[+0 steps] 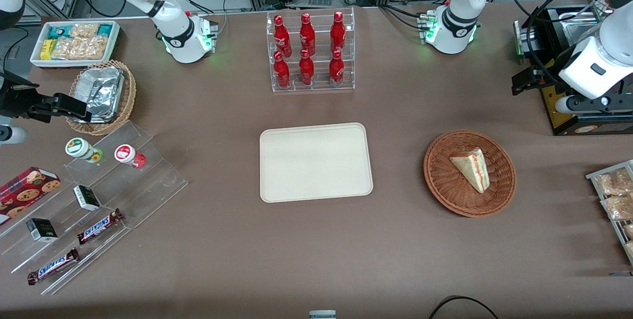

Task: Place sandwich from basket to tray
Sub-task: 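Move the left gripper over the wrapped sandwich in the wicker basket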

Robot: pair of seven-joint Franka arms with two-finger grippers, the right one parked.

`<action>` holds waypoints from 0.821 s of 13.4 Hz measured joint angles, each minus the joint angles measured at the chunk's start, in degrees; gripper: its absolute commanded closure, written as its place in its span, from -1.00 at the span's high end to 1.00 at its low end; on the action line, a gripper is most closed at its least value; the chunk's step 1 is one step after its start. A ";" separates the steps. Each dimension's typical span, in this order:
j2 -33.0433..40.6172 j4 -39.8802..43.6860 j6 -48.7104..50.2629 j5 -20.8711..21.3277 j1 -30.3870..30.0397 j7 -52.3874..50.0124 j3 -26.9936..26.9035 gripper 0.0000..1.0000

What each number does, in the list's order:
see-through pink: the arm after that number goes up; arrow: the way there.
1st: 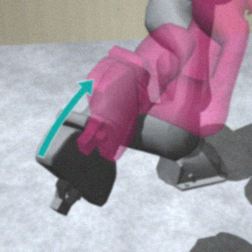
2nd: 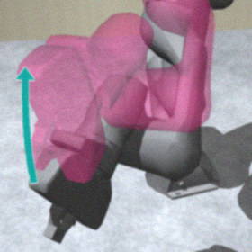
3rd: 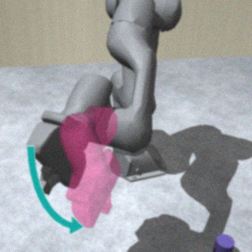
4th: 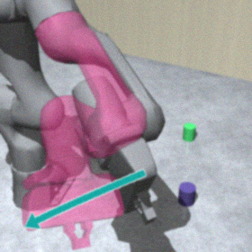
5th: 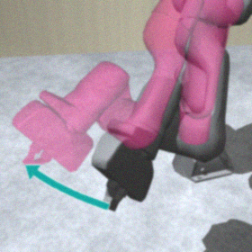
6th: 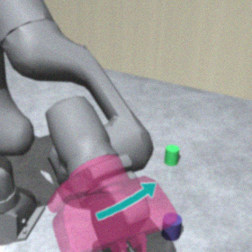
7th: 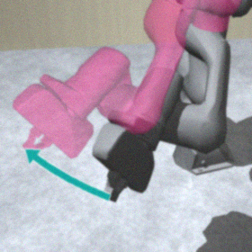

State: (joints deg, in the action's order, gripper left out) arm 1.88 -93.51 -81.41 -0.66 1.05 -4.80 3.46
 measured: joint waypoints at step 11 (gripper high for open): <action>-0.84 -10.68 -12.48 0.00 0.00 0.00 0.00 1.00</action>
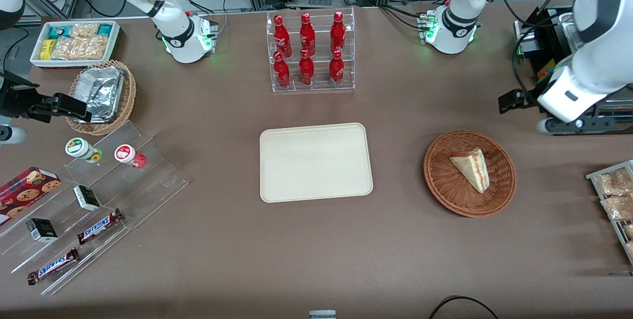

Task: Place sandwich from basket to tray
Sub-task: 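Move the left gripper over the wrapped sandwich in the wicker basket, then lower the left gripper and close it on the sandwich's edge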

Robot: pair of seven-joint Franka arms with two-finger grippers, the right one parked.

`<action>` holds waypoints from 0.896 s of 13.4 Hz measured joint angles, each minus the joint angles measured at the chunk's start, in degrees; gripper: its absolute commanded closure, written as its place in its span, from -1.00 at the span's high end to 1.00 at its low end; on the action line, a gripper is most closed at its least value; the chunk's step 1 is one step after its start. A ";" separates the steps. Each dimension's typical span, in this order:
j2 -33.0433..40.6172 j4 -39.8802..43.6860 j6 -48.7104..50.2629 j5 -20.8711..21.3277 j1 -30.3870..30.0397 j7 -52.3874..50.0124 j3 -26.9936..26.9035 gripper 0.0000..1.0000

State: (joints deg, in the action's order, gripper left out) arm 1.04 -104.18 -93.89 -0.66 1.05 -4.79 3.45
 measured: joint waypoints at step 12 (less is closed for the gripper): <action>-3.96 -18.94 -26.77 0.00 -0.06 -2.73 -0.01 1.00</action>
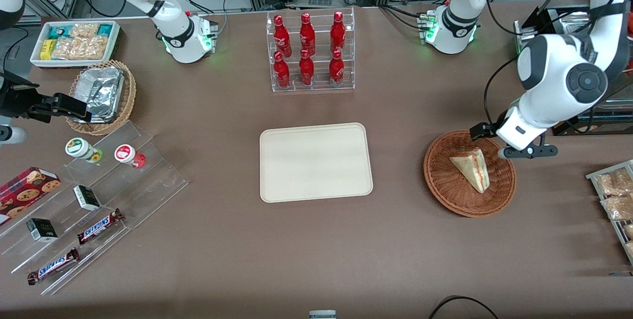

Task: Place sandwich from basket to tray
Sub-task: 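Lower the left gripper and close it on the sandwich's edge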

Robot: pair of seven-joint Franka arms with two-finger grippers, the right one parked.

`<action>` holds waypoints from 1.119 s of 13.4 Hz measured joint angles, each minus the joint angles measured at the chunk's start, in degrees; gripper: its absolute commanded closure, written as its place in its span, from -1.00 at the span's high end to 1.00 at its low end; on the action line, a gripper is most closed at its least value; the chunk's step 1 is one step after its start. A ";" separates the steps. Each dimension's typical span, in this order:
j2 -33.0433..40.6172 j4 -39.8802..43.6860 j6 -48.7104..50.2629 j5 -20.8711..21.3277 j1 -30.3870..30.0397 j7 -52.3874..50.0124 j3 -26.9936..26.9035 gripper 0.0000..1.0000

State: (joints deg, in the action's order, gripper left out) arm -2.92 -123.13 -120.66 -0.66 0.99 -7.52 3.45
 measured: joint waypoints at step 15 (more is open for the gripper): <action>-10.38 -1.42 -12.47 0.00 0.10 -28.00 0.12 1.00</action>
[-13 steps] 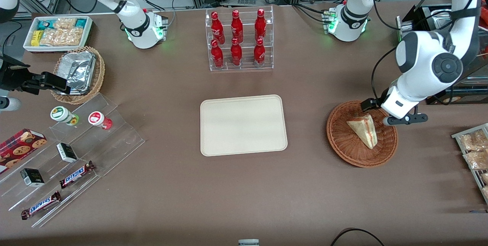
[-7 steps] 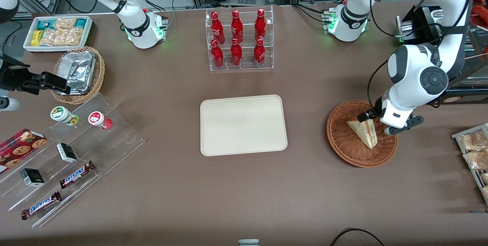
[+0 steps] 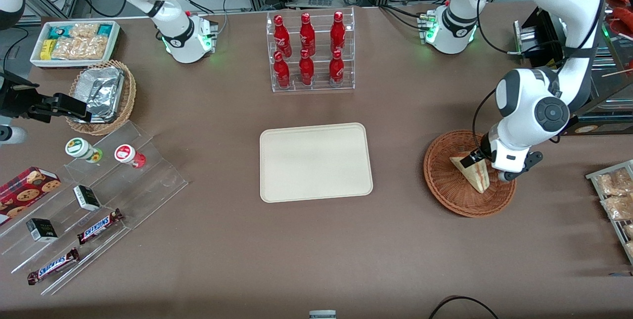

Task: Place sandwich from basket to tray
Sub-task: 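Lower the left gripper and close it on the sandwich's edge, then lift the sandwich out of the basket toward the beige tray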

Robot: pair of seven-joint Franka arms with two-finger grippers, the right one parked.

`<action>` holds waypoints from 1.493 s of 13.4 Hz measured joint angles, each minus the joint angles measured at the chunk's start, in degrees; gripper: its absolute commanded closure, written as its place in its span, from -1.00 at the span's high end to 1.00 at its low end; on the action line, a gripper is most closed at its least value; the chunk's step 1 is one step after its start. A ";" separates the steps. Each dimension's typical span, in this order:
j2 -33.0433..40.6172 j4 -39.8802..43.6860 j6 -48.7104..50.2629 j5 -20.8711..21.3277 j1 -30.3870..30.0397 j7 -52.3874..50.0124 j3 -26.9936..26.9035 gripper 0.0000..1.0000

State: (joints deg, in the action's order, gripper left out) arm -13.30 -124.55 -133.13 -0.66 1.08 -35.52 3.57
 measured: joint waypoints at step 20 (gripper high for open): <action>-0.19 11.98 14.83 0.17 3.30 0.38 7.10 -1.00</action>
State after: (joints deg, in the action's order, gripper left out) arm -13.49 -112.57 -118.30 -0.50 4.38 -35.14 10.67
